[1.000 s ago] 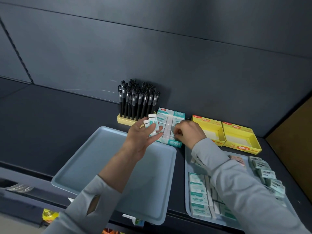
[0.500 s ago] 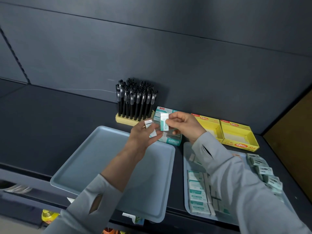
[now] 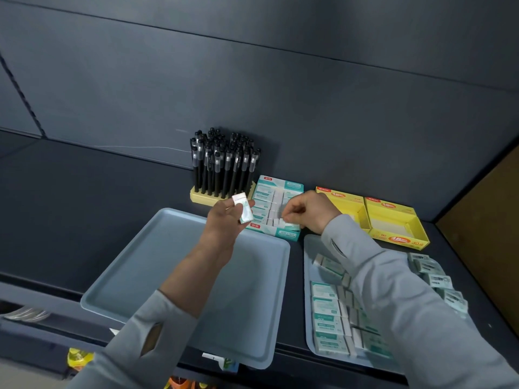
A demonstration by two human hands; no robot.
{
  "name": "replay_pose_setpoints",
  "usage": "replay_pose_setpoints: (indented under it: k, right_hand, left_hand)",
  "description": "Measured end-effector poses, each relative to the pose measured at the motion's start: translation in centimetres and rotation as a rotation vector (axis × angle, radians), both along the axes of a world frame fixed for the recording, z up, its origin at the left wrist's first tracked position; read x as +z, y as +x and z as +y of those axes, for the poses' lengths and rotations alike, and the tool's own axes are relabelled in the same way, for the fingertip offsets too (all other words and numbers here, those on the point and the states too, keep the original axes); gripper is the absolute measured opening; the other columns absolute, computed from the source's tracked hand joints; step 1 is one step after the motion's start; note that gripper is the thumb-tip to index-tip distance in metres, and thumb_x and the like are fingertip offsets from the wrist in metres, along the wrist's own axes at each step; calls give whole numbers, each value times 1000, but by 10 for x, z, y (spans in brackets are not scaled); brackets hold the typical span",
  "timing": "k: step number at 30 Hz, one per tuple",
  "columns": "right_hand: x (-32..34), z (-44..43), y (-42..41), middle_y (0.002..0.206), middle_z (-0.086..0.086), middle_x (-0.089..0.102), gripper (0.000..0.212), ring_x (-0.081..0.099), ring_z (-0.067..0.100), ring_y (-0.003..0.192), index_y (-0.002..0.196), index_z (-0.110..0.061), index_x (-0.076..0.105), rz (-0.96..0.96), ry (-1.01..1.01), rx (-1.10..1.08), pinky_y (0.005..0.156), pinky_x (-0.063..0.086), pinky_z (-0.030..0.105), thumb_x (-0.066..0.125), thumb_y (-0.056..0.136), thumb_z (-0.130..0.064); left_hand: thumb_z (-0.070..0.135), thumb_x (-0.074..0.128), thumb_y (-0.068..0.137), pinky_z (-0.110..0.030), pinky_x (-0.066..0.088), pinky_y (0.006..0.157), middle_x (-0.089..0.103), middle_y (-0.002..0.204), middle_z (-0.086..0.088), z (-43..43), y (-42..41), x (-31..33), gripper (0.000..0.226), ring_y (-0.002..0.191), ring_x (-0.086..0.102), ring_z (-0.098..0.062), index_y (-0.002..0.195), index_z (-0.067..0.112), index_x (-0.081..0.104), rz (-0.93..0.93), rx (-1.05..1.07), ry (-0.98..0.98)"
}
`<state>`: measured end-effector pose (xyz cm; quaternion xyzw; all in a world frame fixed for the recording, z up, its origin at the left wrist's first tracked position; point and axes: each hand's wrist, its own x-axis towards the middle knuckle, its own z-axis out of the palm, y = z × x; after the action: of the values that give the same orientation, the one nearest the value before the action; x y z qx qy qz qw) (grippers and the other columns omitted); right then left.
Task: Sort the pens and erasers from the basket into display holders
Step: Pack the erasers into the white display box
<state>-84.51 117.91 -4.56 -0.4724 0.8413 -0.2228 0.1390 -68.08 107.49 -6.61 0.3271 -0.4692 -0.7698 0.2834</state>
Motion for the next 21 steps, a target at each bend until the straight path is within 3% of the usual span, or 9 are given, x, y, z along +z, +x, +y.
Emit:
replay_pose_setpoints:
  k: [3, 7, 9, 11, 14, 18, 21]
  right_hand:
    - [-6, -4, 8, 89, -8, 71, 7, 61, 11, 92, 78, -13, 76, 65, 20, 7, 86, 51, 26, 72, 82, -8]
    - [-10, -5, 6, 93, -7, 72, 6, 64, 12, 91, 78, -14, 75, 97, 15, 24, 83, 52, 24, 74, 81, -9]
    - [-11, -7, 5, 94, -9, 71, 4, 65, 12, 89, 86, -20, 76, 33, -53, -7, 82, 52, 24, 75, 83, -18]
    - [-9, -13, 8, 93, -10, 71, 11, 66, 11, 87, 96, -25, 74, -115, -246, -42, 83, 55, 33, 69, 88, -30]
    - [3, -20, 17, 81, -7, 66, 12, 60, 7, 73, 102, -22, 71, -403, -405, 41, 69, 55, 29, 66, 91, -23]
    - [10, -22, 12, 74, -1, 65, 19, 58, 3, 59, 99, -18, 70, -435, -376, 111, 61, 50, 19, 68, 87, -3]
    - [5, -21, -9, 69, 1, 61, 25, 56, 11, 53, 86, -21, 71, -436, -486, -103, 60, 53, 23, 63, 88, 3]
  left_hand:
    - [4, 44, 101, -25, 55, 79, 65, 107, -16, 1, 0, 1, 16, 101, 64, -26, 114, 1, 51, 17, 21, 9]
    - [3, 52, 97, -19, 57, 68, 68, 96, -11, 1, 0, -1, 10, 86, 67, -19, 106, 6, 54, 28, 10, -11]
    - [3, 58, 93, -22, 58, 72, 69, 96, -12, -1, -2, -4, 11, 86, 68, -20, 103, 9, 54, 9, 0, -35]
    - [6, 65, 89, -28, 57, 80, 71, 97, -12, -4, -4, -7, 19, 90, 68, -23, 104, 10, 55, -41, -28, -106]
    - [8, 71, 85, -25, 53, 73, 69, 88, -6, -6, -7, -6, 29, 78, 63, -14, 108, 9, 55, -106, -75, -253]
    - [6, 71, 84, -22, 53, 72, 68, 85, 1, -9, -14, 0, 26, 78, 64, -13, 103, 16, 56, -143, -115, -472]
    - [18, 71, 85, -23, 49, 84, 66, 102, 4, -24, -14, -4, 29, 95, 62, -12, 113, 17, 63, -340, -124, -957]
